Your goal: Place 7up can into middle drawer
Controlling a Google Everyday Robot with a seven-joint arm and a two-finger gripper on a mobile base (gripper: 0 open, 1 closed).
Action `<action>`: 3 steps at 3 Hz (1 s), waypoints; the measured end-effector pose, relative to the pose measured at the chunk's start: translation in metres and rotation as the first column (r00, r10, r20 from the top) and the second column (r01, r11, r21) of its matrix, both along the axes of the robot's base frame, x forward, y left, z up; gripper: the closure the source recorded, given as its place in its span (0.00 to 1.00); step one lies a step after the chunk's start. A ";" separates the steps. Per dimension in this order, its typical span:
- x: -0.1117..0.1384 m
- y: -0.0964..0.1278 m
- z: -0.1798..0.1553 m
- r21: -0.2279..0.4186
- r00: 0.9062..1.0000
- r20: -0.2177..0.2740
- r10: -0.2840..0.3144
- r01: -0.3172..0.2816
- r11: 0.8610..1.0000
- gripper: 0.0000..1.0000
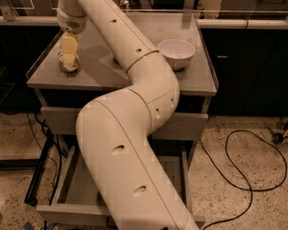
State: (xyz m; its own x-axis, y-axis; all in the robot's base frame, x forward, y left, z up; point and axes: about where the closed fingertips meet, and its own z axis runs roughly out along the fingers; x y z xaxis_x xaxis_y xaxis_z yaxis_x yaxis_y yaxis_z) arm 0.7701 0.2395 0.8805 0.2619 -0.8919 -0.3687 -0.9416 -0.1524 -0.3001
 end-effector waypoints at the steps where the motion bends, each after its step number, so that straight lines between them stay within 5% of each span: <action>1: 0.005 -0.001 -0.007 -0.003 1.000 0.001 0.004 -0.004 1.000 0.00; 3: 0.006 0.011 -0.019 0.002 0.999 -0.005 0.041 -0.041 0.999 0.00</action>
Offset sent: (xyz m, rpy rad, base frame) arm 0.0427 0.0039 0.0068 -0.0337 0.0489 0.0464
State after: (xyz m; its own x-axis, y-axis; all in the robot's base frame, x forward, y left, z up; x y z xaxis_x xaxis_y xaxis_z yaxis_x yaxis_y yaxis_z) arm 0.7759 0.2505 0.8614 0.2966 -0.8798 -0.3715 -0.9361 -0.1908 -0.2955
